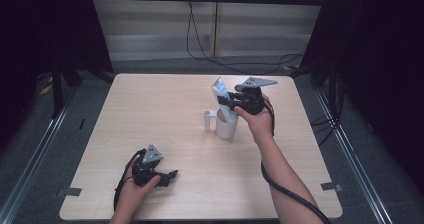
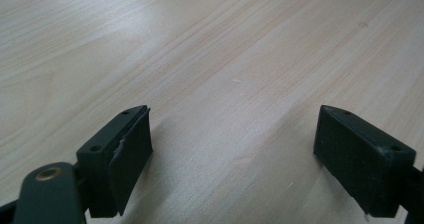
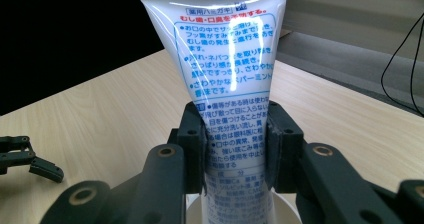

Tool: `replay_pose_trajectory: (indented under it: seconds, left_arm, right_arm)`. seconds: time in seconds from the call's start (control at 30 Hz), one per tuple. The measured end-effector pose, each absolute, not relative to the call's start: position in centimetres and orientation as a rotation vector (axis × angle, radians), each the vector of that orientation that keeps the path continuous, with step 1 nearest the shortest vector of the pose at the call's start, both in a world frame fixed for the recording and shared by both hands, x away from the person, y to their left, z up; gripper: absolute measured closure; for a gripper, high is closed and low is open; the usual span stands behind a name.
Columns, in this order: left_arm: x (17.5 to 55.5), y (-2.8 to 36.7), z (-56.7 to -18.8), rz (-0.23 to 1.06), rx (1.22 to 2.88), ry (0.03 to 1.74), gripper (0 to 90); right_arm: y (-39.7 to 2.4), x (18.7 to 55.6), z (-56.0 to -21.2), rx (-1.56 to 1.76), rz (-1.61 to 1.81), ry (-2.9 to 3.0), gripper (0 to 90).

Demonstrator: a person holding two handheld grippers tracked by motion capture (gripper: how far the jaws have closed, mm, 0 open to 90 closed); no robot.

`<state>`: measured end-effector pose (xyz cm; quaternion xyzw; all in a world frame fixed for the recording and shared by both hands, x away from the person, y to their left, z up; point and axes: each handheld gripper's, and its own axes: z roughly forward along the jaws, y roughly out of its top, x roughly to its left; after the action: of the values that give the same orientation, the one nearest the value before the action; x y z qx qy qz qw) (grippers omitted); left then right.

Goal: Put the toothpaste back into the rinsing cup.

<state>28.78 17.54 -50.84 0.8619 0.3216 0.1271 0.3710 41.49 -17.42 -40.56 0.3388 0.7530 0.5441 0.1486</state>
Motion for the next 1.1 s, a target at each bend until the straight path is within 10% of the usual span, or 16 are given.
replay_pose_trajectory:
  seconds: [1.1]
  left_arm:
    - [28.8, 17.5, -50.8, 0.326, 2.210, 0.825, 15.3]
  right_arm:
    - [-18.1, 40.5, -42.7, 1.005, 1.544, 2.178, 65.1]
